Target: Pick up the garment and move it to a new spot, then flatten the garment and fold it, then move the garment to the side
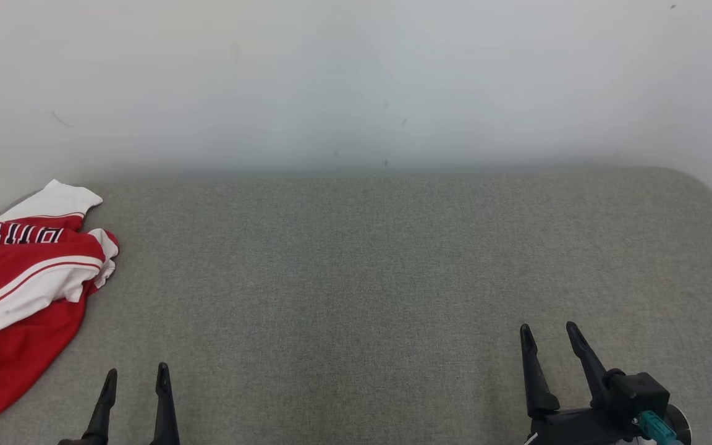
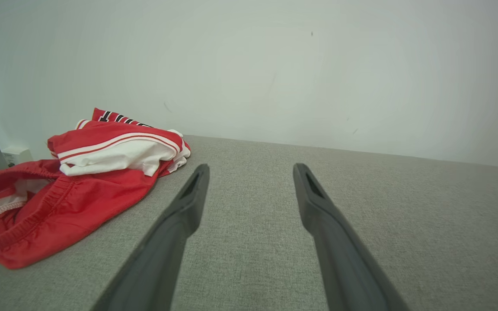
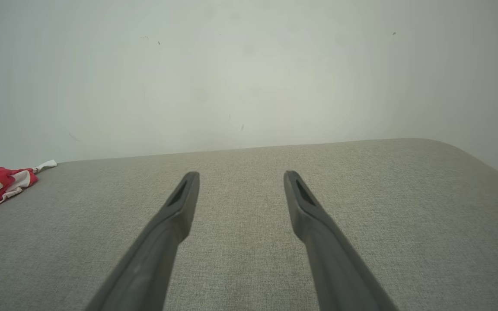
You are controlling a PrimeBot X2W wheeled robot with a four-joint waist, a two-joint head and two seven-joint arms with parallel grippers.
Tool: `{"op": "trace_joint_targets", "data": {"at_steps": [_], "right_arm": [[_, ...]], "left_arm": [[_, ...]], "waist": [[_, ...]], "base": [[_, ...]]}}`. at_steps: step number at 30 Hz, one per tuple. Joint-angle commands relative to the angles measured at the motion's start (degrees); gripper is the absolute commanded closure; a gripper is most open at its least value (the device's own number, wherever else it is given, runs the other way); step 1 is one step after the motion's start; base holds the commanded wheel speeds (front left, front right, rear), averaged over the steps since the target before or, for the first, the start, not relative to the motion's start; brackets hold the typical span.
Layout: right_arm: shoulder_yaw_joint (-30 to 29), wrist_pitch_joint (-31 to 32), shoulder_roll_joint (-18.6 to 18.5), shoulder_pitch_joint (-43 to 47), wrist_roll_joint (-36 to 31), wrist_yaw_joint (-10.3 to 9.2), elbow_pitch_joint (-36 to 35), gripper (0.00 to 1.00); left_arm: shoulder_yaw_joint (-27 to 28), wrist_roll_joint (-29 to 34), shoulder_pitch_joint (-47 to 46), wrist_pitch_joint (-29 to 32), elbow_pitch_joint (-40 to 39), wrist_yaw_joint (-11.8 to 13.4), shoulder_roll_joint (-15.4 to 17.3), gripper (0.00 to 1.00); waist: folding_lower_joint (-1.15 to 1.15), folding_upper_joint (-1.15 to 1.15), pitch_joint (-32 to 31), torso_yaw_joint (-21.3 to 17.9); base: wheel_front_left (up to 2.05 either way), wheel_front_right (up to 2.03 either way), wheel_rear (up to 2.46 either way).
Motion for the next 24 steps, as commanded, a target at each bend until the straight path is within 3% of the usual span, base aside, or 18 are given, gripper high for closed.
{"op": "trace_joint_targets", "data": {"at_steps": [1, 8, 24], "right_arm": [[0.34, -0.47, -0.27, 0.63, -0.80, 0.02, -0.25, 0.00], [0.40, -0.99, -0.28, 0.87, -2.42, 0.02, -0.02, 0.00], [-0.04, 0.40, -0.26, 0.68, -0.06, 0.02, -0.07, 0.00]], "left_arm": [[0.10, 1.30, 0.45, -0.42, -0.40, -0.02, 0.16, 0.00], [0.55, 3.79, 1.10, -1.18, -1.26, -1.09, 0.18, 0.00], [1.46, 2.92, 1.35, -1.12, -0.33, -3.45, -0.15, 0.00]], "waist": [[0.00, 0.00, -0.04, 0.07], [0.00, 0.00, -0.12, 0.25], [0.00, 0.00, 0.03, -0.08]], "base": [[0.00, 0.00, 0.00], [0.00, 0.00, 0.00], [0.00, 0.00, 0.00]]}}
